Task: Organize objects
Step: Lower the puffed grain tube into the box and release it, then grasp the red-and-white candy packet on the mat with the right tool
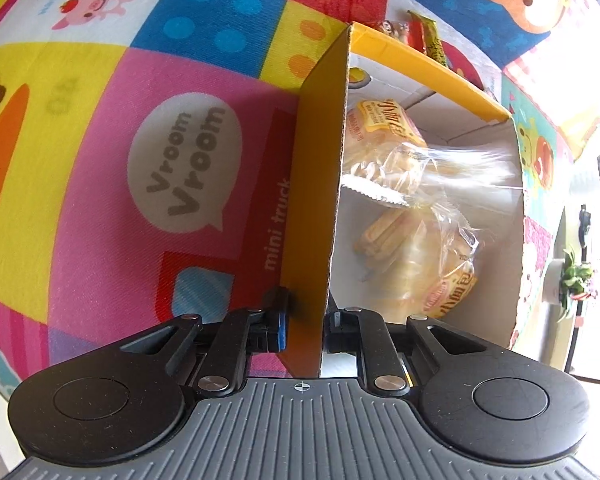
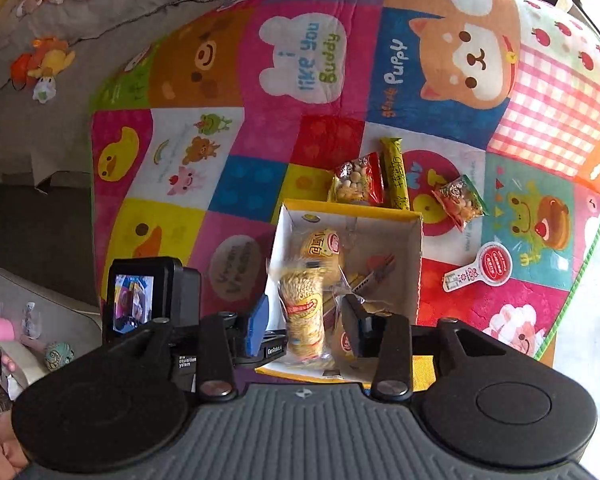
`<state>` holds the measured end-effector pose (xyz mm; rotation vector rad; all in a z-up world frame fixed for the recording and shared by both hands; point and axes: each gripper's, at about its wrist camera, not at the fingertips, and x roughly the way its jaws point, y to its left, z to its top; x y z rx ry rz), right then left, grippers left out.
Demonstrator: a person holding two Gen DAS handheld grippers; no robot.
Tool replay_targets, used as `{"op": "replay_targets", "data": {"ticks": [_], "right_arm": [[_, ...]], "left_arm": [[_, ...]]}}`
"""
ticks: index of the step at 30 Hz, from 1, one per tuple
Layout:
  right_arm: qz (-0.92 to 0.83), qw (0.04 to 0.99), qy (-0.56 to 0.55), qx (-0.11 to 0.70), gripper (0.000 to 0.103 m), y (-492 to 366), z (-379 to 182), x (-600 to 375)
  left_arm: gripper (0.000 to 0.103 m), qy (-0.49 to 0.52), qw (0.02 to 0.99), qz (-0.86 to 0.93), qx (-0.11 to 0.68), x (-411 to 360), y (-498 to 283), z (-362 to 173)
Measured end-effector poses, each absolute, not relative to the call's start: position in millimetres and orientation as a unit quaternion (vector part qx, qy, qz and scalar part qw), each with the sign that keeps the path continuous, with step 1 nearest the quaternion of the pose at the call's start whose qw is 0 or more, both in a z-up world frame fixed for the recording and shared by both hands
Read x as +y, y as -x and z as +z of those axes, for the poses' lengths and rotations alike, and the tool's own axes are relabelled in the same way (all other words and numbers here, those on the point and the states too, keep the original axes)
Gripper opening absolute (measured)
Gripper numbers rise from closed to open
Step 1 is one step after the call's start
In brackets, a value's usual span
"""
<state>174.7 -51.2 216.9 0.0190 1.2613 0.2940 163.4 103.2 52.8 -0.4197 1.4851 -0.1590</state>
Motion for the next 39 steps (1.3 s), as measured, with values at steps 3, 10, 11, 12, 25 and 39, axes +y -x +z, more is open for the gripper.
{"op": "replay_targets", "data": {"ticks": [3,10,11,12,25,39], "right_arm": [[0.123,0.803,-0.017,0.582,0.044,-181,218,-82],[0.043,0.795,-0.072,0.601,0.050,-191,189,-192],[0.037,0.791,-0.083,0.605,0.050,-195,182,-203],[0.036,0.788,-0.089,0.608,0.050,-200,177,-210],[0.081,0.621,-0.384,0.678,0.059,-369,51,-147],[-0.169,0.557,-0.432,0.689,0.071,-380,-26,-97]], "left_arm": [[0.018,0.195,0.711,-0.060,0.673,102,-166,53],[0.017,0.197,0.701,-0.036,0.684,99,-171,51],[0.017,0.195,0.700,-0.033,0.686,98,-172,52],[0.016,0.193,0.700,-0.030,0.687,96,-173,52],[0.013,0.200,0.699,0.022,0.686,84,-162,59],[0.014,0.198,0.710,-0.006,0.676,90,-153,56]]}}
